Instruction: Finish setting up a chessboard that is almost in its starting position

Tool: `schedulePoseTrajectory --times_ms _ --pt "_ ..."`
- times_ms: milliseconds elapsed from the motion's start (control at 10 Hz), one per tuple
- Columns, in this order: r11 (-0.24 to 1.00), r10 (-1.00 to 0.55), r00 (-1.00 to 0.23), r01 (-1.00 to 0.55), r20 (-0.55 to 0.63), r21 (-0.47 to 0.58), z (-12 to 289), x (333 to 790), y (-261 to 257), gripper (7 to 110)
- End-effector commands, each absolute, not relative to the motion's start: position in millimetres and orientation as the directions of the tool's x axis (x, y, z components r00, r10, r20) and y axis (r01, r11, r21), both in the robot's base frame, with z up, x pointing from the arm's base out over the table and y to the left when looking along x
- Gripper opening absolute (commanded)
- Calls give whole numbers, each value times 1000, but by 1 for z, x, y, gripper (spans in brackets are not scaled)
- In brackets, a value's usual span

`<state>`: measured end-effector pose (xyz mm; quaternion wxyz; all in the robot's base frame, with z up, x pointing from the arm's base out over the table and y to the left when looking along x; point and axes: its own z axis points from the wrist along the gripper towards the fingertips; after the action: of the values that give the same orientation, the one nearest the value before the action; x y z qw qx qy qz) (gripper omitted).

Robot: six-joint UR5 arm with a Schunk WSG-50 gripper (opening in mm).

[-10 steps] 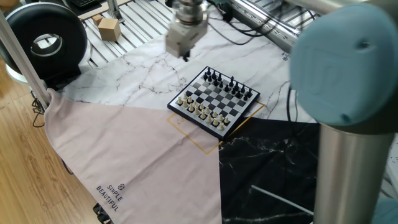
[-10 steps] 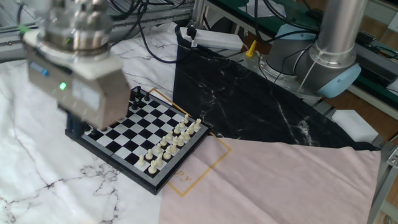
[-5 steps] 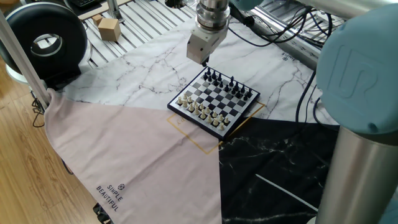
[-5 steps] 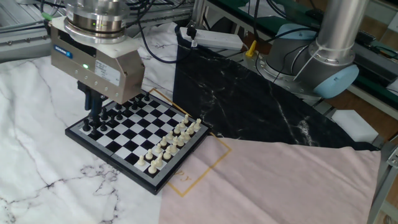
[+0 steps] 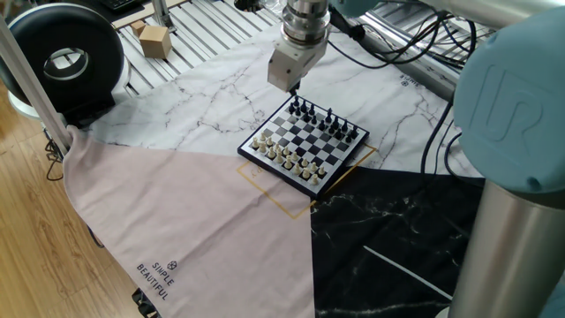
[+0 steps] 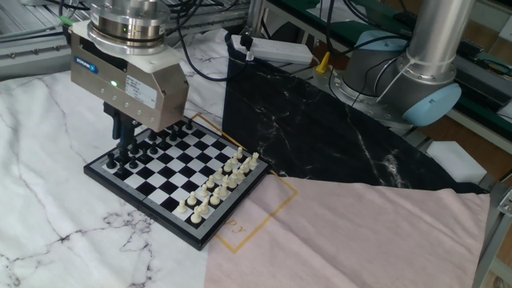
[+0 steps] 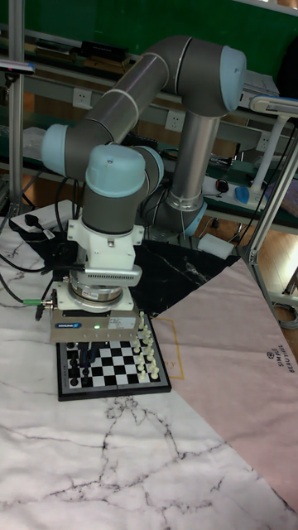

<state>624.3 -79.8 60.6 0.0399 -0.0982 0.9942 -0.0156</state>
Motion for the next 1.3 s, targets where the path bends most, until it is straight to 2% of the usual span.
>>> schedulePoseTrajectory --times_ms 0,100,500,1200 --pt "997 -73 -995 -72 -65 -18 61 620 -79 7" --pt "998 -57 -997 -58 -45 21 61 614 -70 7" --pt "994 -111 -993 -111 -41 -5 61 613 -76 7" --pt "985 -173 -985 -173 -4 26 61 598 -111 7"
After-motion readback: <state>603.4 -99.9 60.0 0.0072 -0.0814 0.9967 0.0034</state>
